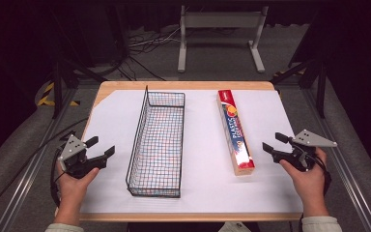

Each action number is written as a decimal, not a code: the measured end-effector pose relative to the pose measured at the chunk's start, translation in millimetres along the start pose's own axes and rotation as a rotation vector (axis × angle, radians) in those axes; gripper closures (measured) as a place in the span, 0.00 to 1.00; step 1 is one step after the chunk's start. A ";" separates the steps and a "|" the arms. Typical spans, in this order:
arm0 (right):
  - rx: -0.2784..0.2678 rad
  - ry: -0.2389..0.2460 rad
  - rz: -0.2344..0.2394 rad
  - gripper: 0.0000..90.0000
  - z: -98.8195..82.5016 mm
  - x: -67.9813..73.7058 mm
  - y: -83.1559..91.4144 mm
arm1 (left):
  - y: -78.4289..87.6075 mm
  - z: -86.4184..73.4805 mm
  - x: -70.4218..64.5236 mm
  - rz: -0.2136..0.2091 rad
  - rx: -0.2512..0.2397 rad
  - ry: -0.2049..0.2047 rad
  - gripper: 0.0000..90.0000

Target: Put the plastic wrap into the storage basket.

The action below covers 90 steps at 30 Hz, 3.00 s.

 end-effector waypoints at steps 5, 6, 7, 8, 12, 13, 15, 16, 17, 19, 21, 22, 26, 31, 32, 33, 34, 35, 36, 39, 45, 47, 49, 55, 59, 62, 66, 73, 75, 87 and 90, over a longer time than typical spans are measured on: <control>0.016 -0.019 -0.015 0.38 -0.8 0.7 1.2 | 6.0 0.8 -1.2 -0.013 -0.008 0.006 0.29; 0.020 -0.023 -0.015 0.39 -1.1 0.4 0.9 | 7.2 1.2 -0.2 -0.012 -0.013 0.010 0.29; 0.025 -0.021 -0.012 0.40 -1.6 0.2 0.5 | 8.3 1.8 0.5 -0.014 -0.021 0.017 0.29; 0.028 -0.025 -0.012 0.41 -2.0 0.5 0.5 | 9.2 2.5 0.5 -0.029 -0.030 0.038 0.29; 0.048 -0.024 -0.010 0.47 -2.9 0.3 0.9 | 10.5 5.2 0.1 -0.054 -0.058 0.082 0.29; 0.054 -0.028 -0.010 0.48 -2.3 0.5 1.1 | 10.5 5.2 -0.6 -0.045 -0.052 0.068 0.29; 0.059 -0.032 -0.006 0.48 -1.9 0.9 0.7 | 10.9 4.9 -1.1 -0.036 -0.045 0.056 0.29; 0.063 -0.035 -0.003 0.48 -1.4 1.4 0.2 | 11.3 4.8 -1.2 -0.033 -0.043 0.053 0.29; 0.066 -0.042 -0.008 0.48 0.1 1.9 -0.3 | 11.7 4.7 -0.7 -0.031 -0.041 0.056 0.29; 0.070 -0.047 -0.016 0.47 2.6 1.8 -0.7 | 12.4 4.6 0.2 -0.027 -0.037 0.056 0.29; 0.071 -0.056 -0.005 0.46 5.8 2.2 -1.7 | 11.8 3.6 0.5 -0.008 -0.019 0.045 0.29; 0.067 -0.057 -0.006 0.45 7.6 2.1 -2.7 | 11.9 3.1 0.1 -0.004 -0.012 0.037 0.29; 0.081 -0.064 0.009 0.44 16.2 4.9 -7.9 | 11.6 4.1 -2.4 -0.006 -0.007 0.022 0.29; 0.124 -0.066 0.029 0.40 31.1 7.7 -16.2 | 13.1 4.5 -2.6 -0.010 -0.006 0.014 0.29; 0.139 -0.075 0.031 0.40 33.5 7.1 -18.0 | 12.6 3.6 -1.2 -0.010 -0.006 0.016 0.29; 0.139 -0.075 0.031 0.40 33.5 7.1 -18.0 | 12.6 3.6 -1.2 -0.010 -0.006 0.016 0.29; 0.157 -0.088 0.037 0.39 36.4 6.8 -20.0 | 11.9 2.3 0.0 -0.011 -0.002 0.024 0.29; 0.178 -0.105 0.041 0.38 38.8 7.1 -21.9 | 11.6 1.5 0.6 -0.012 -0.001 0.027 0.29; 0.201 -0.115 0.043 0.38 40.4 6.9 -23.4 | 11.5 1.0 1.2 -0.011 0.002 0.027 0.29; 0.255 -0.104 0.023 0.37 46.9 4.5 -28.1 | 11.4 1.0 1.6 -0.010 0.002 0.028 0.29; 0.273 -0.088 0.021 0.35 58.8 7.0 -38.0 | 11.6 0.1 2.3 -0.002 0.007 0.022 0.29; 0.269 -0.096 0.016 0.35 63.4 8.5 -42.7 | 11.7 -0.7 2.6 0.002 0.013 0.019 0.29; 0.273 -0.099 0.013 0.34 67.0 9.6 -46.8 | 11.7 -1.7 2.6 0.006 0.017 0.017 0.29; 0.291 -0.100 0.007 0.32 75.6 12.3 -60.1 | 15.9 -3.2 1.7 0.012 0.021 0.009 0.28; 0.307 -0.112 0.010 0.30 79.0 13.6 -70.4 | 18.6 -5.2 0.7 0.019 0.022 0.004 0.28; 0.322 -0.120 0.008 0.29 79.5 13.0 -78.6 | 21.3 -6.3 0.9 0.022 0.024 0.003 0.28; 0.367 -0.150 0.001 0.29 79.1 14.9 -91.2 | 23.1 -6.8 3.2 0.026 0.016 0.015 0.28; 0.428 -0.211 -0.028 0.25 78.0 14.0 -109.1 | 23.5 -9.9 8.6 0.043 0.007 0.032 0.29; 0.444 -0.222 -0.035 0.25 77.0 13.7 -113.8 | 22.6 -9.8 9.0 0.043 0.004 0.032 0.29; 0.541 -0.312 -0.134 0.26 62.0 19.1 -137.0 | 20.7 -11.6 7.9 0.040 0.014 0.029 0.29; 0.566 -0.330 -0.147 0.27 57.2 19.3 -141.6 | 21.0 -12.1 8.5 0.043 0.018 0.027 0.29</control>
Point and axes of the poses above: each handheld gripper's, and its own axes: y roughly backward along the jaws, z roughly out of its top, x roughly to its left, the point moved 7 cm from there along -y, roughly forward along the jaws, and after that the axes turned 2 degrees about x, right-handed, at the moved point
